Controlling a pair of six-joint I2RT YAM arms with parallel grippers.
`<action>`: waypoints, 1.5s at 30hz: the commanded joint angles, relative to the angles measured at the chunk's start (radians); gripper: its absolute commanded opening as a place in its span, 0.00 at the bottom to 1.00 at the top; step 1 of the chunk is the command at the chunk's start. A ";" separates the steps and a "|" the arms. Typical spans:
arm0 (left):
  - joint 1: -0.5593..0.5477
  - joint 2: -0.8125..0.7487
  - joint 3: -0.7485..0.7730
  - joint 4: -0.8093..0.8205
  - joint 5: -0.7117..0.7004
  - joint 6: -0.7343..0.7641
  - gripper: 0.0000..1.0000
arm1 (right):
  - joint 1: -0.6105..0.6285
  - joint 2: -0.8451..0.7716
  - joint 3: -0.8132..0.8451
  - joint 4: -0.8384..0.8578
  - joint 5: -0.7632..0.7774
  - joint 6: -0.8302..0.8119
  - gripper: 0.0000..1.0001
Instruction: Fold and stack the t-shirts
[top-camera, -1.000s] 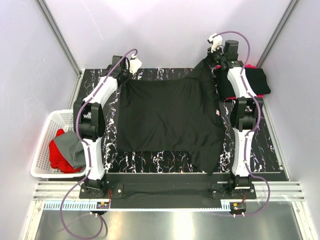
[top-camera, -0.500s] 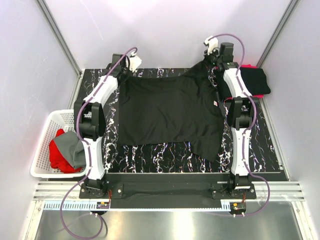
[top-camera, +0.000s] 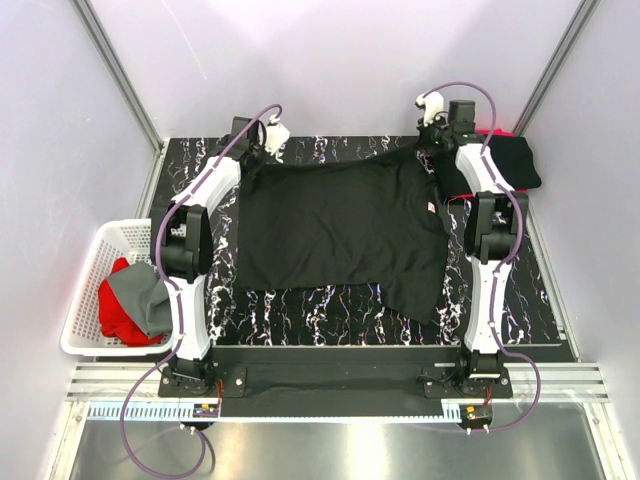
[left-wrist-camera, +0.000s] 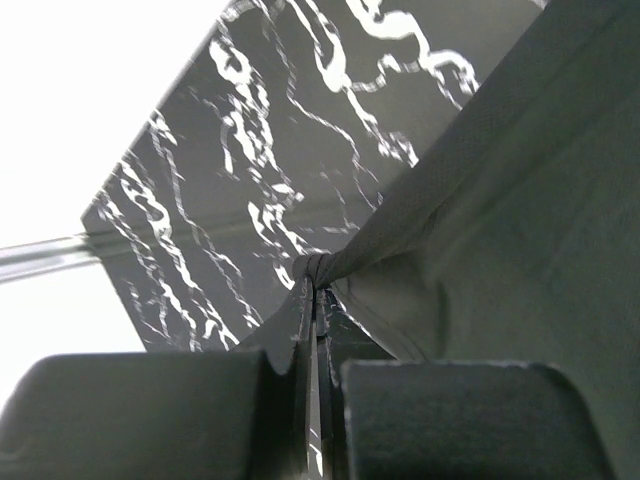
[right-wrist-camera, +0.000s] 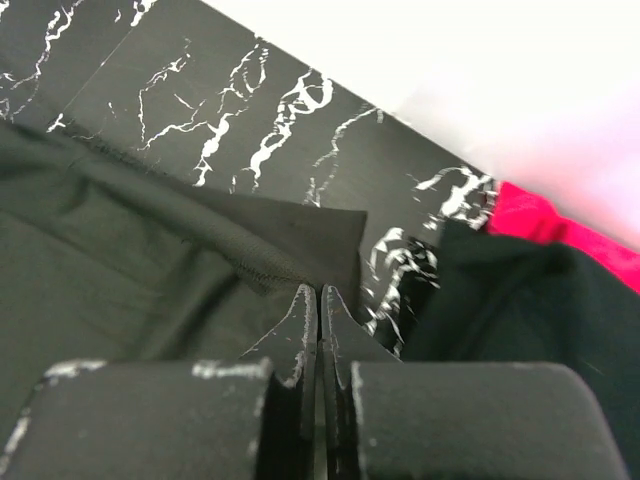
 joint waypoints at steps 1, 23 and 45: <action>0.002 -0.086 -0.020 0.027 0.001 -0.004 0.00 | -0.005 -0.132 -0.029 0.037 -0.010 -0.024 0.00; 0.019 -0.119 -0.078 0.041 0.013 0.007 0.00 | -0.045 -0.364 -0.343 0.043 -0.054 -0.013 0.00; 0.018 -0.267 -0.307 0.042 0.047 -0.007 0.00 | -0.045 -0.620 -0.693 0.034 -0.102 0.019 0.00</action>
